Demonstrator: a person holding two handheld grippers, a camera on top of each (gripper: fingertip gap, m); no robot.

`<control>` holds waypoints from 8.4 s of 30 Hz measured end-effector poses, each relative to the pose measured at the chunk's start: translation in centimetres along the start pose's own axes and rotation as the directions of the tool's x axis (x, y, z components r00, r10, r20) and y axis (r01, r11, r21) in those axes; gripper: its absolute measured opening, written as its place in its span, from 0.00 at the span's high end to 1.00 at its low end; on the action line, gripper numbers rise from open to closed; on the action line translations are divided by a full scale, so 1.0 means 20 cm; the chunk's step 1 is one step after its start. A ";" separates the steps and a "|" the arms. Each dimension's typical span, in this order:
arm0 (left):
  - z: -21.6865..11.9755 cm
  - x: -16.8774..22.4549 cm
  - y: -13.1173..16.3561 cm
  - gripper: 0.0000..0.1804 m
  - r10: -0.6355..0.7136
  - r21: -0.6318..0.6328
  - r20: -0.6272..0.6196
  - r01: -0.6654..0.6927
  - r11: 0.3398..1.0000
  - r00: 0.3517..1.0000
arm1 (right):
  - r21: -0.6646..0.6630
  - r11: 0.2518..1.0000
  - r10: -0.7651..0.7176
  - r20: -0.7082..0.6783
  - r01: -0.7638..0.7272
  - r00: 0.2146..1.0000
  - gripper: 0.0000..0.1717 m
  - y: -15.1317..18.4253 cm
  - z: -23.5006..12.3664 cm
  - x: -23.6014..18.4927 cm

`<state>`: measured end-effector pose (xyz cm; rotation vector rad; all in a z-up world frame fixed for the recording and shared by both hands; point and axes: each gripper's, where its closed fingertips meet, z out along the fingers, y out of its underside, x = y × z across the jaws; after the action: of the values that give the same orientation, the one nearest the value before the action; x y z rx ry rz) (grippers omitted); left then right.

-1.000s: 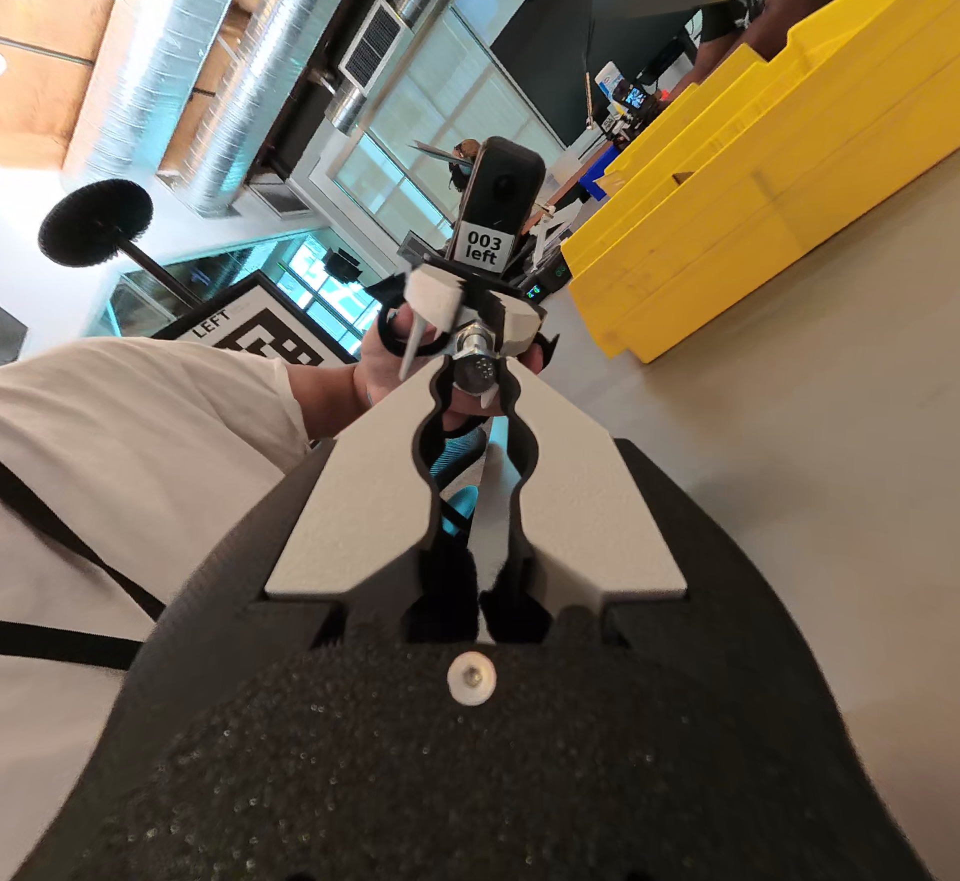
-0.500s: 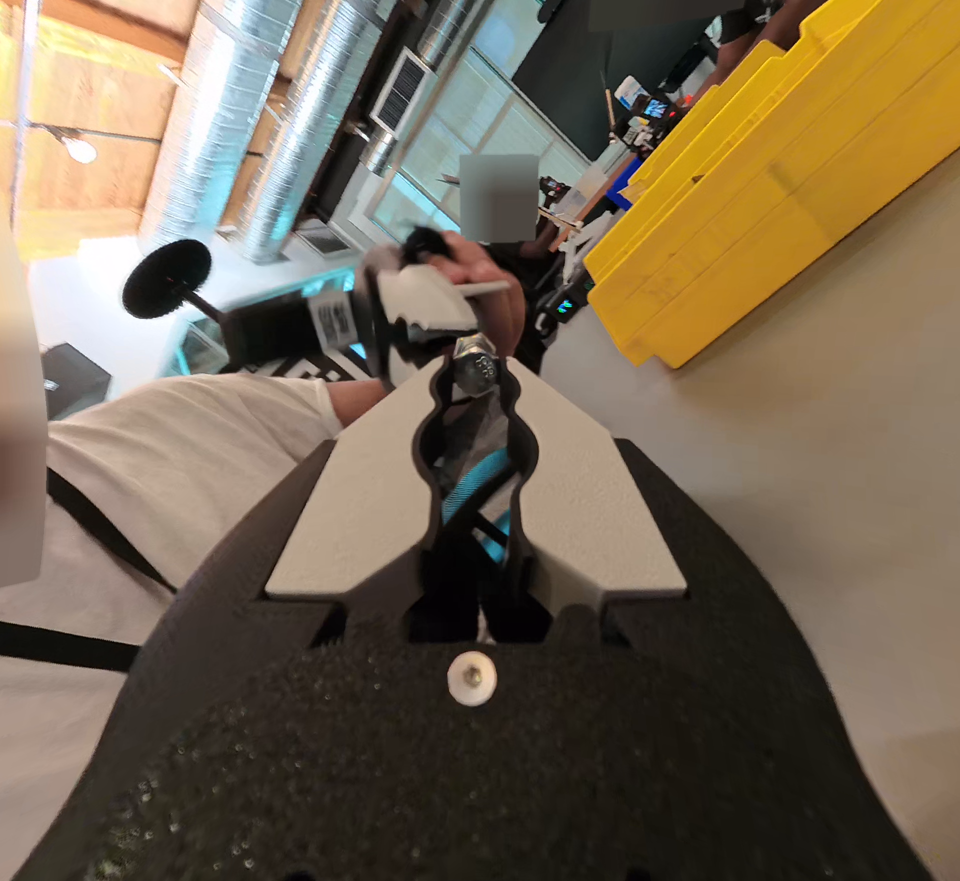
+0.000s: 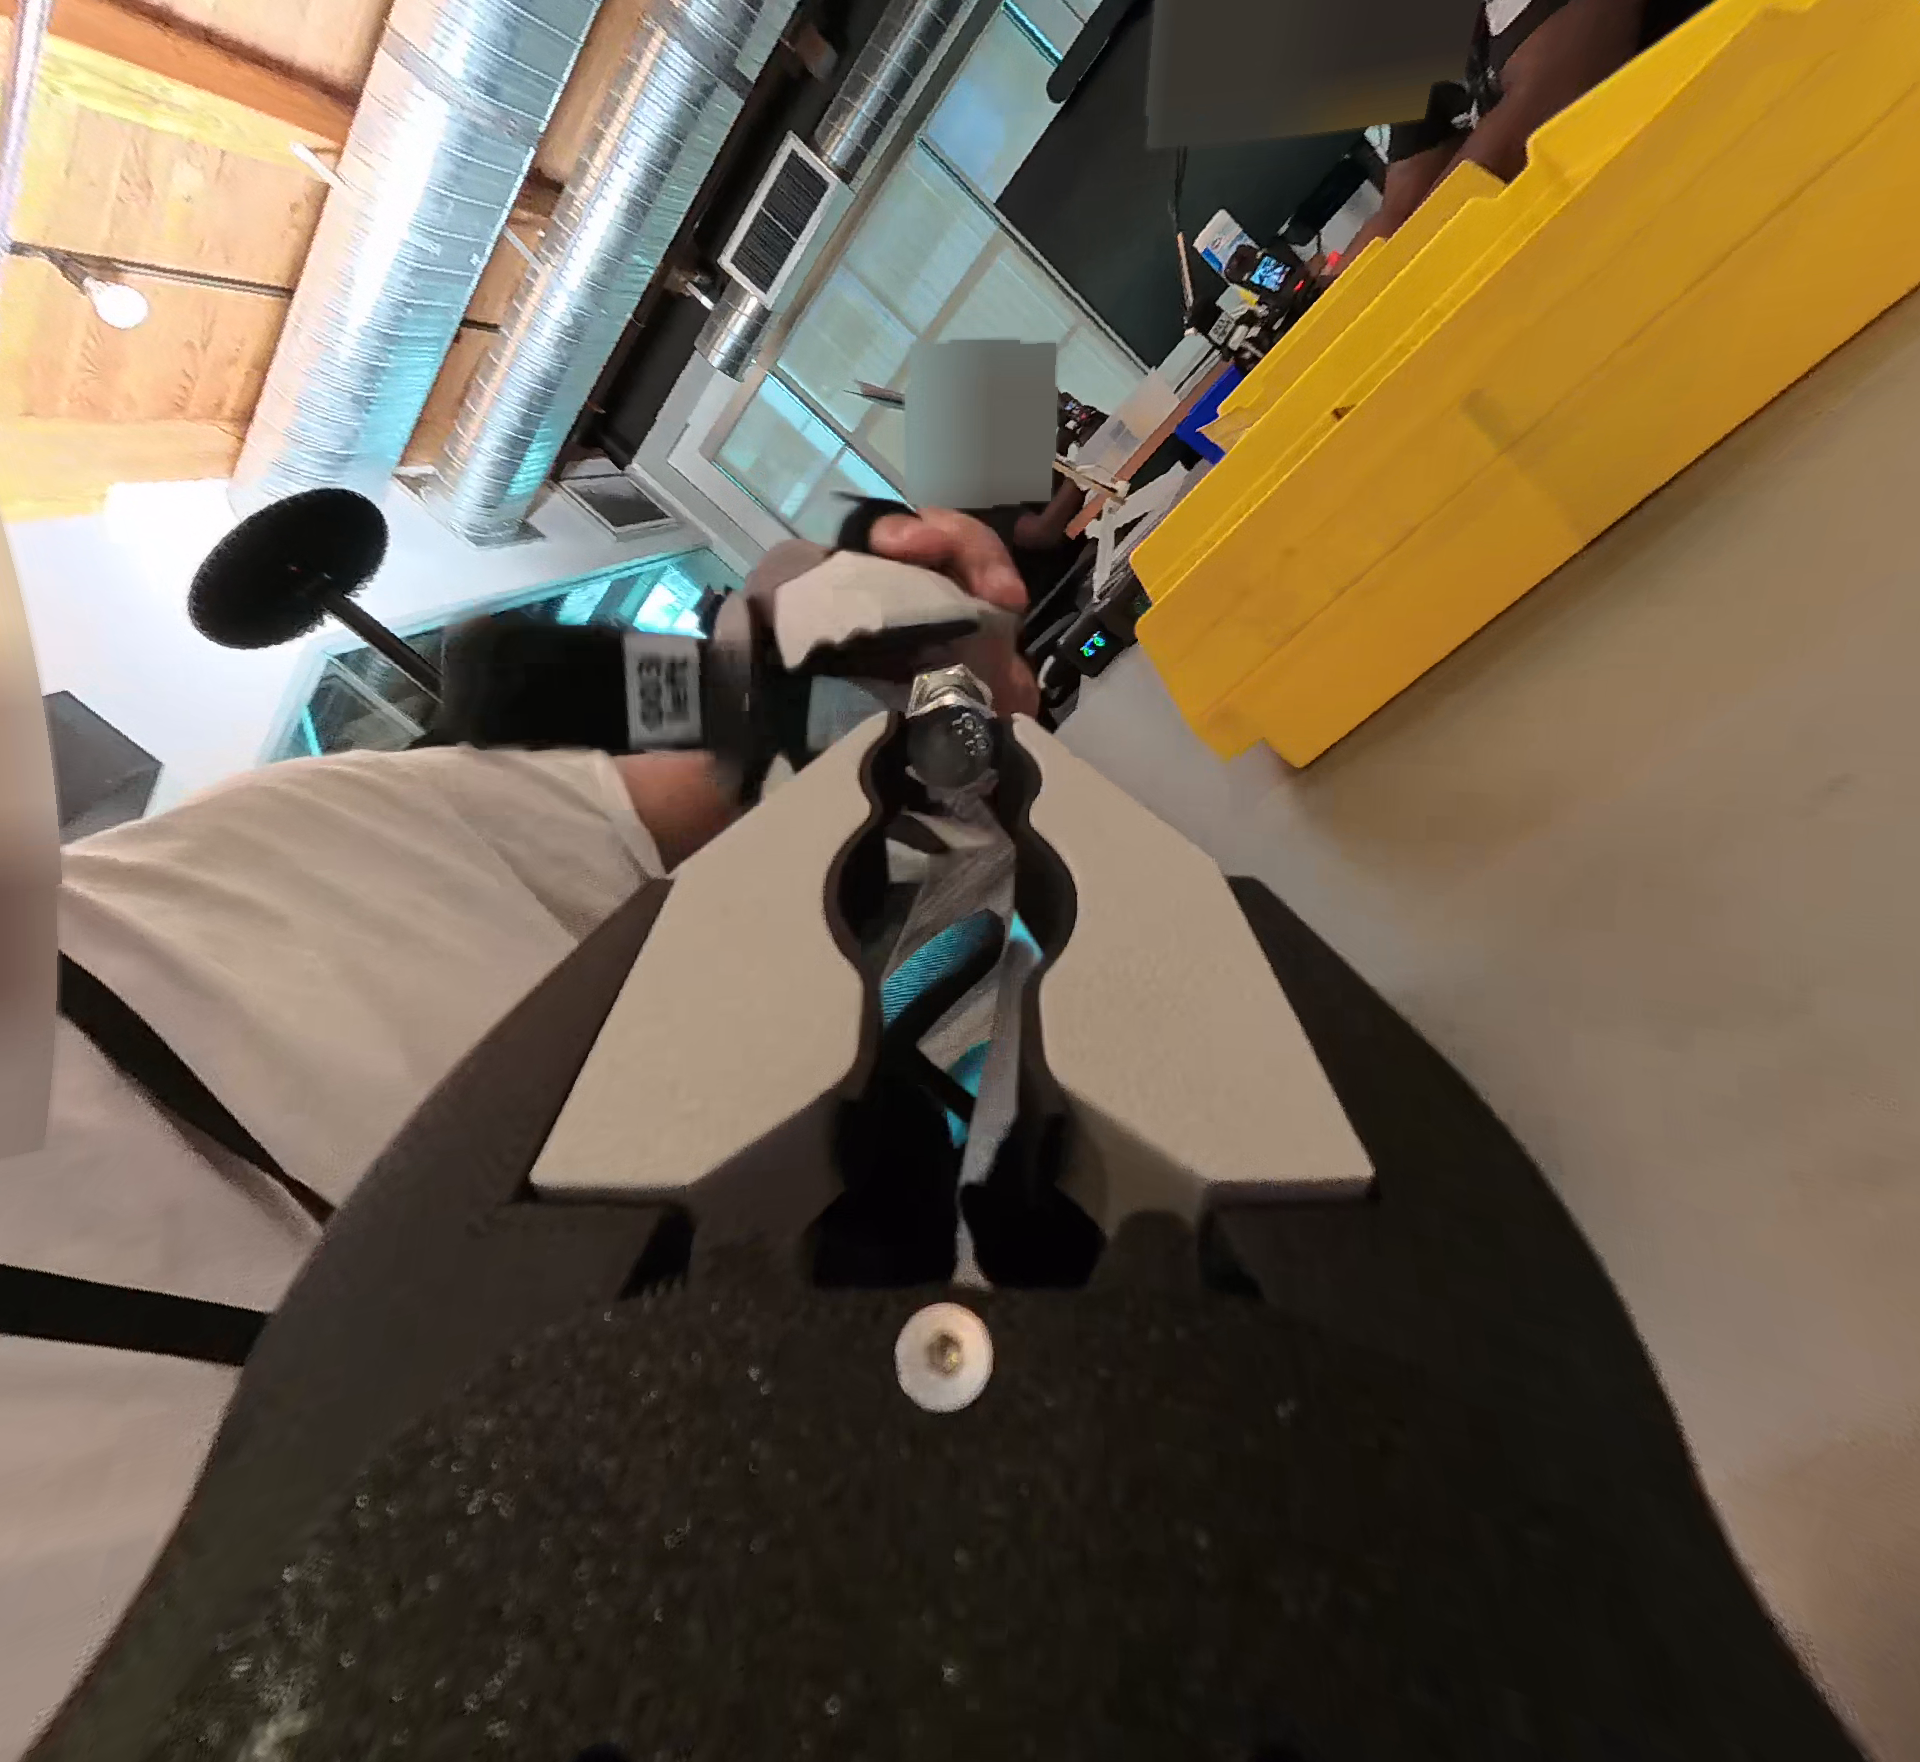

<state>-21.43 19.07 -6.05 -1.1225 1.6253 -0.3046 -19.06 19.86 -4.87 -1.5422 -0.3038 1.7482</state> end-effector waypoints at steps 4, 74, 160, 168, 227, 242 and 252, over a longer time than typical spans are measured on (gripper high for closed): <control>-0.05 -0.03 -0.03 0.80 -0.661 0.035 -0.201 0.679 0.733 0.723 | -0.005 0.999 -0.048 -0.003 0.048 0.999 0.90 0.00 0.00 -0.01; 0.01 0.01 -0.08 0.90 -0.842 0.038 -0.411 0.930 0.367 0.349 | -0.019 0.999 -0.028 0.027 0.028 0.999 0.90 0.03 0.02 -0.04; 0.00 0.02 0.12 0.87 -0.860 0.141 -0.185 0.879 0.456 0.476 | 0.085 0.996 0.009 0.011 -0.010 1.000 0.91 -0.02 -0.02 0.03; -0.07 0.04 0.01 0.82 -0.777 0.015 -0.625 0.996 0.093 0.082 | 0.089 0.978 -0.184 -0.046 0.187 0.982 0.90 0.00 0.06 0.01; 0.03 -0.01 -0.04 0.74 -0.784 -0.048 -0.619 0.994 0.095 0.045 | 0.044 0.958 -0.277 -0.108 0.283 0.955 0.90 0.05 0.03 -0.04; 0.03 0.03 -0.02 0.91 -0.151 0.239 0.028 0.141 0.961 0.988 | 0.065 0.992 -0.102 -0.056 0.105 0.993 0.90 0.08 0.03 -0.01; 0.06 0.08 0.03 0.80 0.424 -0.044 0.281 -0.430 0.902 0.861 | 0.071 0.994 -0.079 -0.067 0.084 0.995 0.90 0.07 0.00 0.00</control>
<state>-20.66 18.46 -7.85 -0.7196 1.5549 0.1288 -19.64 18.89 -5.79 -1.5090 -0.2633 1.6256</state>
